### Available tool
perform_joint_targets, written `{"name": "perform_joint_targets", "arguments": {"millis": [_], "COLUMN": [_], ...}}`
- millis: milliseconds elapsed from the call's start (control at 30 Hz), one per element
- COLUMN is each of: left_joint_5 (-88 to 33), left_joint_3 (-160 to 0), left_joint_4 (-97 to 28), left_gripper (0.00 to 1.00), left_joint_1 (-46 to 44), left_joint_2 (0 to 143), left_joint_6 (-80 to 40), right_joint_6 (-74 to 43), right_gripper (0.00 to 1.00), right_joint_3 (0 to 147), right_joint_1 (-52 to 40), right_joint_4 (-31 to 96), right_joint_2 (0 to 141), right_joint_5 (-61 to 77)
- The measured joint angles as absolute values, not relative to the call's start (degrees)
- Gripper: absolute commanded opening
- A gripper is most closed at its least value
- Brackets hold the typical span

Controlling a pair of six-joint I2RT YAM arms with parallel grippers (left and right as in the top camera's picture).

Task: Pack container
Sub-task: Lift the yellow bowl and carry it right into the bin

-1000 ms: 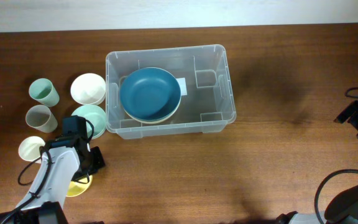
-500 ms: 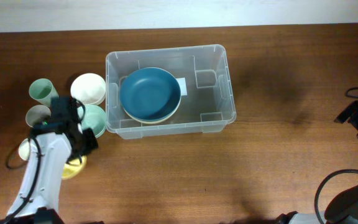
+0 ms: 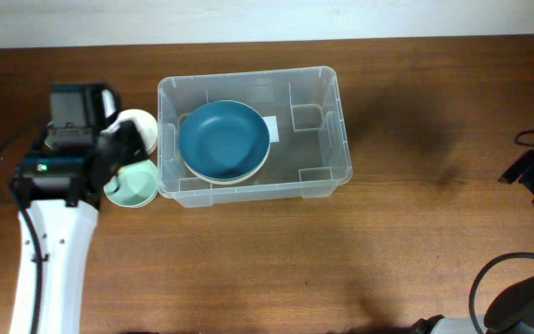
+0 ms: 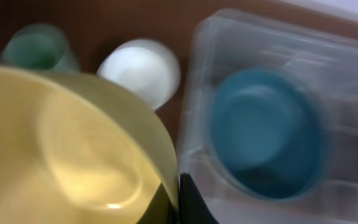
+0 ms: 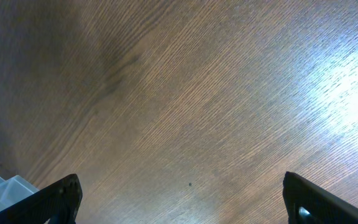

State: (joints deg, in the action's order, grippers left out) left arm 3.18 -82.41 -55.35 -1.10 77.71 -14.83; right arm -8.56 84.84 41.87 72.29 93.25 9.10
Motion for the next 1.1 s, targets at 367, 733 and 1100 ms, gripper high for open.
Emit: {"name": "perform_joint_targets", "arguments": {"millis": [367,733,1100], "left_joint_5": [5.2,6.3,6.3], "left_joint_3": [-85.9,-86.0,-86.0], "left_joint_4": [-31.0,-17.3,-16.1], "left_gripper": [0.01,0.01,0.01], "left_joint_1": [-23.5,-35.4,-39.2], "left_joint_2": [79.1,94.1,105.1], "left_joint_6": [-15.4,-15.4,-14.7], "right_joint_6": [-8.6,-8.6,-8.6], "right_gripper": [0.99,0.99,0.99], "right_joint_3": [84.8,84.8,84.8], "right_joint_1": [41.9,41.9,41.9], "right_joint_4": [72.3,72.3,72.3], "right_joint_2": [93.3,93.3,93.3], "right_joint_5": [9.1,9.1,9.1]}}
